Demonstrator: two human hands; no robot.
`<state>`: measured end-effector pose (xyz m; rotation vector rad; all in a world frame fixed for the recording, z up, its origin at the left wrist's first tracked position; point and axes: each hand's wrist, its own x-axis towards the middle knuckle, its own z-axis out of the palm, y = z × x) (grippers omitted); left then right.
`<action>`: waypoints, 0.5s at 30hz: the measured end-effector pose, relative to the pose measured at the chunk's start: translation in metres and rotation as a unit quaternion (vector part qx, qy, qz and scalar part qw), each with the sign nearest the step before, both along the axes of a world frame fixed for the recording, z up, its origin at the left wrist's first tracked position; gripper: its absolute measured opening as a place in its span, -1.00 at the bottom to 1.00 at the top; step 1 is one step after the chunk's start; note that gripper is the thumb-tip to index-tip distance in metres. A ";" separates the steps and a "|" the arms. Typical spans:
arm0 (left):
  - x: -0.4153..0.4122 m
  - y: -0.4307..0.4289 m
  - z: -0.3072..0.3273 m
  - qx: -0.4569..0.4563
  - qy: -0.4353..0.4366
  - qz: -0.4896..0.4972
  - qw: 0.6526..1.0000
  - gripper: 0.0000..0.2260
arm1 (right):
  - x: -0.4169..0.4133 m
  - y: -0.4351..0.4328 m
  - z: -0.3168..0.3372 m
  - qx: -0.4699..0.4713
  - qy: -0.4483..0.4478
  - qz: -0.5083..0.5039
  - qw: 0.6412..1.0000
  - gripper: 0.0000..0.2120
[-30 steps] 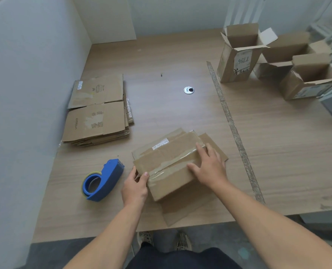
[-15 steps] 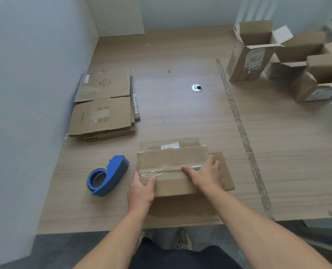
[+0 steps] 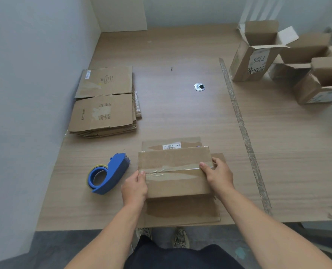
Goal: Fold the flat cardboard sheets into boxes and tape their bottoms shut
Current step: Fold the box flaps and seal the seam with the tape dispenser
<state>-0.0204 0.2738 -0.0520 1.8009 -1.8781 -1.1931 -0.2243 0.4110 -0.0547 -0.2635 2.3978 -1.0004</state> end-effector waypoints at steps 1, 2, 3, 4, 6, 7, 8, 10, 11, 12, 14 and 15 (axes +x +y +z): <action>0.002 -0.002 0.002 0.003 0.001 -0.001 1.000 -0.61 | 0.000 0.002 0.000 -0.012 0.001 -0.002 1.000 -0.58; 0.003 -0.004 0.005 0.005 -0.004 -0.013 1.000 -0.62 | 0.001 0.004 -0.001 -0.025 0.003 -0.005 1.000 -0.65; 0.003 -0.006 0.008 0.009 -0.007 -0.031 0.999 -0.65 | 0.001 0.006 0.000 -0.034 0.007 -0.008 0.999 -0.71; 0.003 -0.009 0.009 0.018 -0.011 -0.049 0.999 -0.74 | 0.002 0.007 0.000 -0.039 0.010 -0.011 0.999 -0.75; 0.001 -0.015 0.014 0.055 -0.009 -0.062 0.996 -0.67 | 0.003 0.008 0.001 -0.041 0.016 -0.018 0.999 -0.81; 0.000 -0.017 0.017 0.074 0.008 -0.060 0.995 -0.56 | 0.002 0.008 0.000 -0.039 0.017 -0.021 0.999 -0.83; -0.002 -0.019 0.018 0.083 0.019 -0.067 0.994 -0.53 | 0.002 0.007 0.000 -0.038 0.016 -0.023 0.999 -0.85; -0.006 -0.021 0.018 0.083 0.028 -0.077 0.993 -0.60 | 0.002 0.007 0.000 -0.039 0.013 -0.028 0.999 -0.88; -0.006 -0.021 0.018 0.091 0.033 -0.067 0.993 -0.65 | 0.002 0.007 0.000 -0.040 0.014 -0.031 0.999 -0.87; -0.006 -0.022 0.018 0.099 0.041 -0.050 0.993 -0.71 | 0.002 0.007 0.001 -0.039 0.015 -0.035 0.998 -0.85; -0.005 -0.023 0.015 0.101 0.045 -0.030 0.993 -0.81 | 0.004 0.006 0.002 -0.040 0.011 -0.049 0.998 -0.78; -0.004 -0.024 0.013 0.096 0.044 -0.026 0.994 -0.86 | 0.005 0.007 0.003 -0.042 0.009 -0.055 0.998 -0.76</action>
